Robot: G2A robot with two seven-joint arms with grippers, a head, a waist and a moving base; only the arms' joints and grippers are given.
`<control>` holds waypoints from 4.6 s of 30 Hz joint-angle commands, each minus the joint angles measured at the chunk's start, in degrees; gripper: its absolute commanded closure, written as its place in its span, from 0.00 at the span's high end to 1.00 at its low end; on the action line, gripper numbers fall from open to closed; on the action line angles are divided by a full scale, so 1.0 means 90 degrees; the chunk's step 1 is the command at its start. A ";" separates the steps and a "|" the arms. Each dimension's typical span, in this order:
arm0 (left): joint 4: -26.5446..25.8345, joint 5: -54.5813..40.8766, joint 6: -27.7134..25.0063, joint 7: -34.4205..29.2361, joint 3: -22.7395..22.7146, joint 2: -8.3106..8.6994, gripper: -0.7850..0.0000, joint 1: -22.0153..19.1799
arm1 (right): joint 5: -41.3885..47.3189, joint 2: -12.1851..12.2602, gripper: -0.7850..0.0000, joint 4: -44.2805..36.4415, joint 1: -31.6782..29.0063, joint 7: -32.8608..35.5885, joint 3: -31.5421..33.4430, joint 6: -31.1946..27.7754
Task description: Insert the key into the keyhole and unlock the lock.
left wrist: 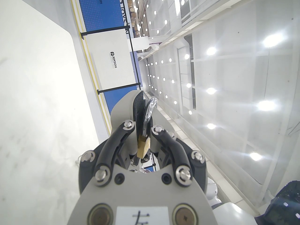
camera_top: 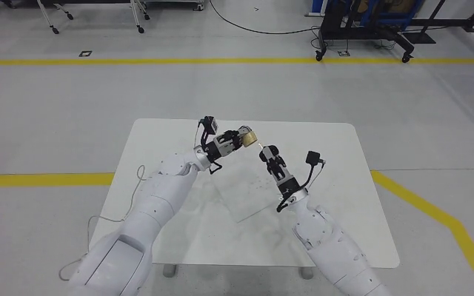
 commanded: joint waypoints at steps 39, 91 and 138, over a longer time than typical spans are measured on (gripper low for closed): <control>0.0371 0.0643 -0.0090 0.0014 -0.0085 -0.0259 0.00 -0.0125 | -0.0361 -0.0259 0.00 0.0357 0.0181 0.0089 -0.0038 0.0006; 0.0596 0.1067 0.0095 0.0033 -0.0387 -0.0399 0.00 -0.0185 | -0.0577 -0.0409 0.98 0.0315 0.0036 0.0250 0.0315 -0.0059; -0.1922 0.1295 -0.0305 0.0313 -0.1268 0.0021 0.00 0.1414 | 0.4027 -0.0111 0.42 -0.0466 -0.0556 0.4824 0.0900 -0.0390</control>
